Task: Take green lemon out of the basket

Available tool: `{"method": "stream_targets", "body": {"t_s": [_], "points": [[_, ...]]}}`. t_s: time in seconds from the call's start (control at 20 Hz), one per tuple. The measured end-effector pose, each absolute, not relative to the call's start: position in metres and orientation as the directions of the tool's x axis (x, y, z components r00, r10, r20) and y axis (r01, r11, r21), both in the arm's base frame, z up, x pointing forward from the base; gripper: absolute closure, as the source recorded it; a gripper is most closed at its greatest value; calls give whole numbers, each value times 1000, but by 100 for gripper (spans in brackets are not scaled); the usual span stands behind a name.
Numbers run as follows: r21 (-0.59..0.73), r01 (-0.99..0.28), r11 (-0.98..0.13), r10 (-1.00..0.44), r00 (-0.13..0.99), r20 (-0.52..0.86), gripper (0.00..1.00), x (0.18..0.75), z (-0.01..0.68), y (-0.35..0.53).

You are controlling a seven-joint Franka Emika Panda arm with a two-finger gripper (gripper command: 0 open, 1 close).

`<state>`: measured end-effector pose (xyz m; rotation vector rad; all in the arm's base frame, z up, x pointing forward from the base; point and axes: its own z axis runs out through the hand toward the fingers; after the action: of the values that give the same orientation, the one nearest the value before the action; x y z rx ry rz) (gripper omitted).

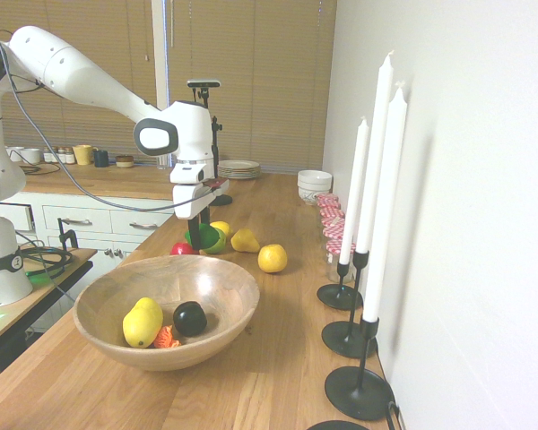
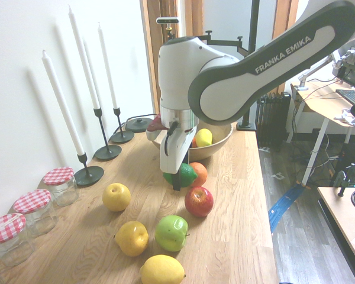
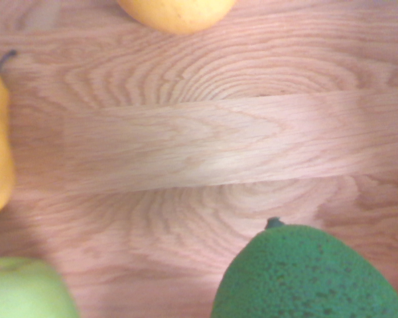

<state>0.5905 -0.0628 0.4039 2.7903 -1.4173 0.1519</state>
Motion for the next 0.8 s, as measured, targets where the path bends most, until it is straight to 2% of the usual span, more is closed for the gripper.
{"method": "stream_targets", "body": {"t_s": [0.5,0.8], "points": [[-12,-809,-588,-807,585,78,100,604,369,-73],[-12,-810,-587,-807,583,89,100,651,354,-77]]}}
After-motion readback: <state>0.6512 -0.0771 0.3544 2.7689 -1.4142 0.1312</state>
